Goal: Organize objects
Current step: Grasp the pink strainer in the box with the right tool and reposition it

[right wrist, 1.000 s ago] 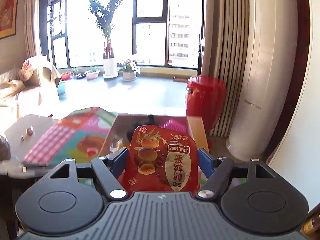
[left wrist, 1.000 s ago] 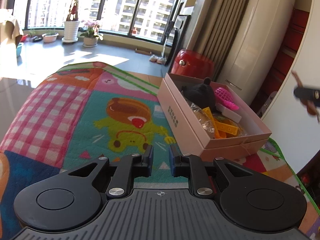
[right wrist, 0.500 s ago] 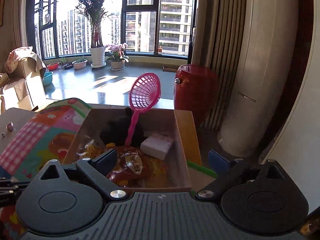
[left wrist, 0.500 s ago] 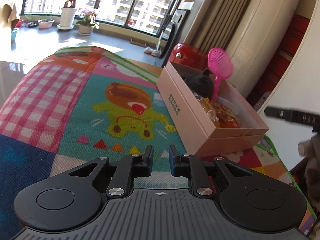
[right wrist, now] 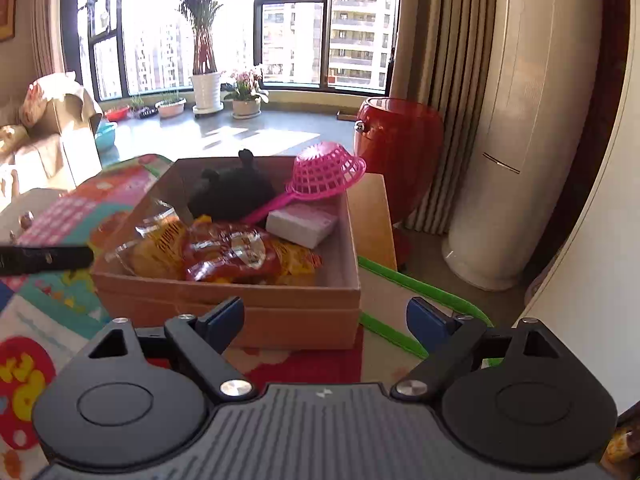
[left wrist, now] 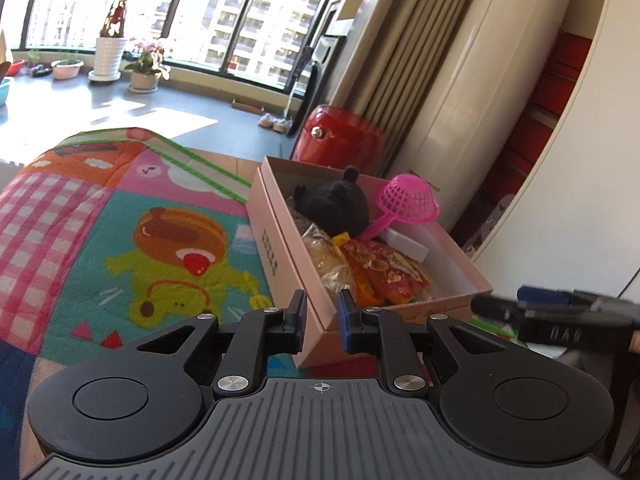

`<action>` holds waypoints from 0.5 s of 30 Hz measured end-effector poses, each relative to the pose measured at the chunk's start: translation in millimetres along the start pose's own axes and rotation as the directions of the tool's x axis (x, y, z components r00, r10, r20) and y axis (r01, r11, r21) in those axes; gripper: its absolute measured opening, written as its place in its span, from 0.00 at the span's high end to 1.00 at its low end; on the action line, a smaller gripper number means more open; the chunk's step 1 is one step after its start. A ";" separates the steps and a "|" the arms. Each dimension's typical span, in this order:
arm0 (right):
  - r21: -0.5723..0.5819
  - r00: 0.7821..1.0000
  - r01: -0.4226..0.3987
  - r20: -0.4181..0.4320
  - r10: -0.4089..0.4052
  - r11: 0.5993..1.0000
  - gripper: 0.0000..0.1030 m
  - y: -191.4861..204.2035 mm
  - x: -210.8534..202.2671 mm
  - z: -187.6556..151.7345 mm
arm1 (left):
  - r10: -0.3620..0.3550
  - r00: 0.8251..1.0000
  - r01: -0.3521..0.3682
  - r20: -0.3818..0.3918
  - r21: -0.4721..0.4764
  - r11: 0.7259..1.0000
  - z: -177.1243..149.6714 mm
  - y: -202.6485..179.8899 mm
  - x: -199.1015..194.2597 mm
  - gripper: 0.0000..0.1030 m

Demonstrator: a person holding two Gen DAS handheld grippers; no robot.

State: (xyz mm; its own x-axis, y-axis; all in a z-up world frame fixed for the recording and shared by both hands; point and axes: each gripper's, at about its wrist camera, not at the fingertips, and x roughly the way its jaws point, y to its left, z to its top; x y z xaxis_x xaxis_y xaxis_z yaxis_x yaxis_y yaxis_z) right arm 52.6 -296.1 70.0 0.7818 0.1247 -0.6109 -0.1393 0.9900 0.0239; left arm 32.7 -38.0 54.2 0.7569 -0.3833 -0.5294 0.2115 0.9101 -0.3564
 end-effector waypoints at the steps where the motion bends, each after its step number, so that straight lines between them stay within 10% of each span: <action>1: 0.017 1.000 0.002 0.003 -0.002 1.000 0.13 0.2 0.9 7.5 | -0.003 1.000 0.003 -0.002 0.011 1.000 -3.3 -0.5 -1.5 0.82; 15: -0.097 0.937 0.337 -0.057 -0.344 0.936 0.20 54.4 136.7 107.2 | -0.026 0.999 0.027 0.037 -0.020 0.999 -15.7 50.3 -44.1 0.82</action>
State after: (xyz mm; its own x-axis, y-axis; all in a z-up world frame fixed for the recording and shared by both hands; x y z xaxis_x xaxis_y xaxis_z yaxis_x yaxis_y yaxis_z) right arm 217.0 -218.2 72.6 0.7461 -0.2271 -0.6259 0.0742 0.9626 -0.2607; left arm 0.2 22.2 47.6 0.7733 -0.4009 -0.4911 0.2193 0.8960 -0.3861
